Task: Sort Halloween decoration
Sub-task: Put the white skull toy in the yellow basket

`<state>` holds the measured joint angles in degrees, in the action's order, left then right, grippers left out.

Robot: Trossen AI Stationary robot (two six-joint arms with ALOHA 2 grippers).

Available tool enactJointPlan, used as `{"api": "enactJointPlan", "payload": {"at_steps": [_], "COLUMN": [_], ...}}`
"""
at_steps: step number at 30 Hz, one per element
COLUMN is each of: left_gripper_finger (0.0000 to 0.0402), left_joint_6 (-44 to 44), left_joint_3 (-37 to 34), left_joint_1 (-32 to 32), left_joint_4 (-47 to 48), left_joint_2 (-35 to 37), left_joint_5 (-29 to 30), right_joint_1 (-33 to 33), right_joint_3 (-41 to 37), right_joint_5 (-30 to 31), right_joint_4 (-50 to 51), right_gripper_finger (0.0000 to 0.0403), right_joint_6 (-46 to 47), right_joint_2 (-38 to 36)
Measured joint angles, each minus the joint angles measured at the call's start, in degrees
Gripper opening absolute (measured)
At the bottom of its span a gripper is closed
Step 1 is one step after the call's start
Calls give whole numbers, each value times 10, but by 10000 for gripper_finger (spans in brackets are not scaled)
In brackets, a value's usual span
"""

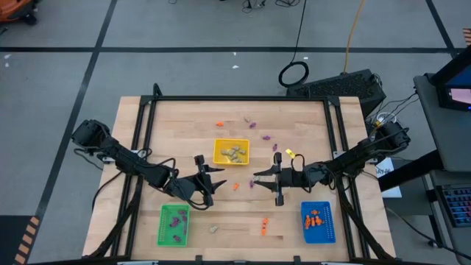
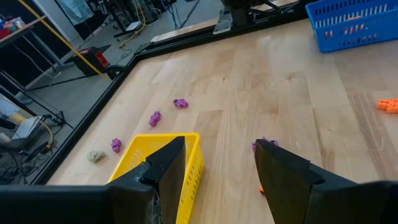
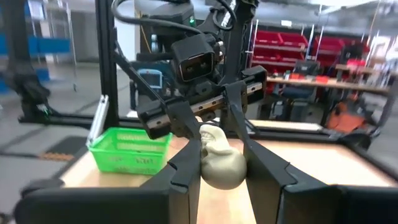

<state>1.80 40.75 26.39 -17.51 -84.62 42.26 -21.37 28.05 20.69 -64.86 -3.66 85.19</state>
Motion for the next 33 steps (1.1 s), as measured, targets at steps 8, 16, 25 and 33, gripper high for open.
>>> {"api": "enactJointPlan", "payload": {"at_steps": [8, 16, 25, 33], "left_gripper_finger": [192, 192, 192, 192], "left_joint_6": [0, 0, 0, 1], "left_joint_3": [0, 0, 0, 0], "left_joint_1": [0, 0, 0, 0], "left_joint_4": [0, 0, -1, -5], "left_joint_2": [0, 0, 0, 0], "left_joint_5": [0, 0, 0, 0], "right_joint_1": [0, 3, 46, 119], "right_joint_3": [0, 0, 26, 102], "right_joint_5": [1, 18, 49, 48], "right_joint_4": [17, 39, 92, 287], "right_gripper_finger": [82, 82, 82, 82], "right_joint_6": [-132, -153, -88, -39], "right_joint_2": [0, 0, 0, 0]}}
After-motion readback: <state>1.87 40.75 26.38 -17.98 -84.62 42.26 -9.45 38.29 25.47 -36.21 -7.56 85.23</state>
